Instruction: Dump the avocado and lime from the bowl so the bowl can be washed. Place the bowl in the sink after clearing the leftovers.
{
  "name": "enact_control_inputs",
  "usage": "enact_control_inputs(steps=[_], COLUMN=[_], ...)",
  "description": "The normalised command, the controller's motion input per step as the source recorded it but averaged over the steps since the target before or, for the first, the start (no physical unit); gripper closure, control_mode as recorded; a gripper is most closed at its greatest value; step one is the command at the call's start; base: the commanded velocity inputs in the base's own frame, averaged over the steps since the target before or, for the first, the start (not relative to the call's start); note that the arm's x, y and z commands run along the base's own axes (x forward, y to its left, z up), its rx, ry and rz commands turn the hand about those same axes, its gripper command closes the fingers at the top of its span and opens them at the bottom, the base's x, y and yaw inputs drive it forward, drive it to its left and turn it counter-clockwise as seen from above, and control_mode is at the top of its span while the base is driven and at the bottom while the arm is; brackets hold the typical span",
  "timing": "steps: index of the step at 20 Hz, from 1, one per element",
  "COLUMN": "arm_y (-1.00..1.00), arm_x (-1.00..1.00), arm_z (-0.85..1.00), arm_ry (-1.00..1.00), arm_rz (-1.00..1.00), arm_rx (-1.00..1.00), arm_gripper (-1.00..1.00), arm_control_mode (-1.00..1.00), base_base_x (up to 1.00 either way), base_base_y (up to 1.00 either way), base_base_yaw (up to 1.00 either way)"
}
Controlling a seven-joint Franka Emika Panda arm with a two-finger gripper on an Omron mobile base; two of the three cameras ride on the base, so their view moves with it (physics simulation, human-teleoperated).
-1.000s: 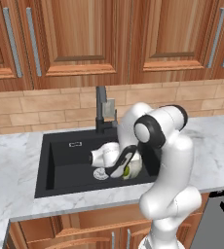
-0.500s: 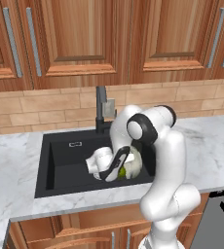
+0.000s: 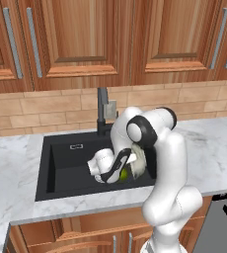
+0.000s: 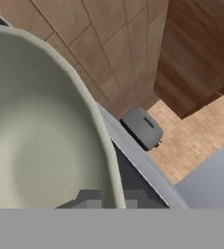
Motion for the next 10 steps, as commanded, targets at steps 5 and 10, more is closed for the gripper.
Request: enact_control_inputs(steps=[5, 10], arm_y=[0.00, 0.00], arm_x=[0.00, -0.08], arm_z=[0.13, 0.30], arm_ry=[-0.05, -0.08], arm_rz=[0.00, 0.00], arm_rx=[-0.02, 0.01], arm_gripper=[1.00, 1.00], arm_control_mode=[-1.00, -1.00], base_base_x=[0.00, 0.00], base_base_y=[0.00, 0.00], base_base_yaw=[0.00, 0.00])
